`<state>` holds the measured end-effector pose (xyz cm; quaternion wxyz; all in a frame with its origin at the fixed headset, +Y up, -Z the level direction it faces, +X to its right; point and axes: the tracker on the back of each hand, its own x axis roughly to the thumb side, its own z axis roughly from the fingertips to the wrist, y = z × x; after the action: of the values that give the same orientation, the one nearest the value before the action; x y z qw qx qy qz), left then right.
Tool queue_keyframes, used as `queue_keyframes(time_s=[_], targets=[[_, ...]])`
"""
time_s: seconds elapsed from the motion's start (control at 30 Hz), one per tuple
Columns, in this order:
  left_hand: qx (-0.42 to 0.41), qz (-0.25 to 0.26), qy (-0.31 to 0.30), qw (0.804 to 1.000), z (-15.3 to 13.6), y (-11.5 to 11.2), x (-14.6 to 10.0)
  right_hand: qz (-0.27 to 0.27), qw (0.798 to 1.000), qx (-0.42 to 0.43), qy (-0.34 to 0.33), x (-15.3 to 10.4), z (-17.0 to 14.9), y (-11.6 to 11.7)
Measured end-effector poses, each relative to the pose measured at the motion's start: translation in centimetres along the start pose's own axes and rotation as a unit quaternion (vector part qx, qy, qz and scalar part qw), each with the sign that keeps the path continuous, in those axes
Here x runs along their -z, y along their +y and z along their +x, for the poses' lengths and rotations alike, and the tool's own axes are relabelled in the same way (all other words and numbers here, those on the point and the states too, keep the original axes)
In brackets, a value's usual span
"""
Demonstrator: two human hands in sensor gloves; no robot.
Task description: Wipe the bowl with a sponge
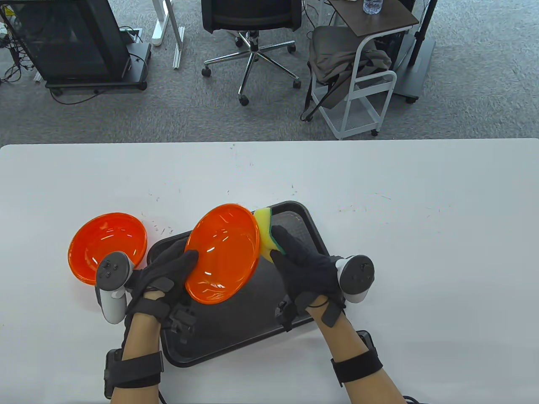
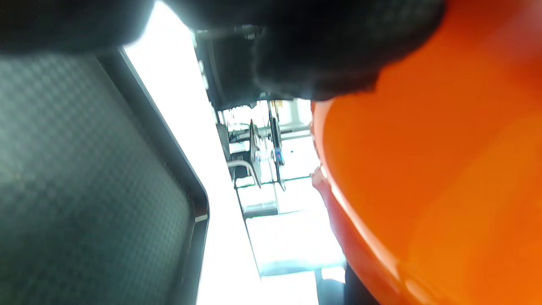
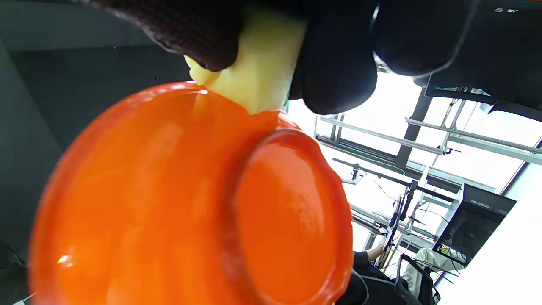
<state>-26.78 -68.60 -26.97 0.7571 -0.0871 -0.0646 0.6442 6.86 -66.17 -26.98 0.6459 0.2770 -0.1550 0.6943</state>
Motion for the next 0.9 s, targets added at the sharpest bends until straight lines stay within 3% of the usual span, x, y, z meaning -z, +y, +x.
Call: queue_keyframes(time_s=[0.27,0.47,0.77,0.9], targets=[[0.025,-0.049,-0.009,0.998,0.5,-2.4,0.4,0.011,0.999,0.027,0.028,-0.2,-0.8,0.5],[0.015,-0.068,-0.038,0.997,1.0,-3.7,0.4,0.072,0.994,0.050,0.061,-0.4,-1.5,2.2],[0.027,-0.002,-0.072,0.997,1.3,-3.3,0.2,0.135,0.985,0.071,0.086,-0.9,-1.8,4.6],[0.037,0.061,-0.085,0.994,1.4,-2.9,-0.2,0.159,0.971,0.133,0.117,-1.3,-2.0,5.8]])
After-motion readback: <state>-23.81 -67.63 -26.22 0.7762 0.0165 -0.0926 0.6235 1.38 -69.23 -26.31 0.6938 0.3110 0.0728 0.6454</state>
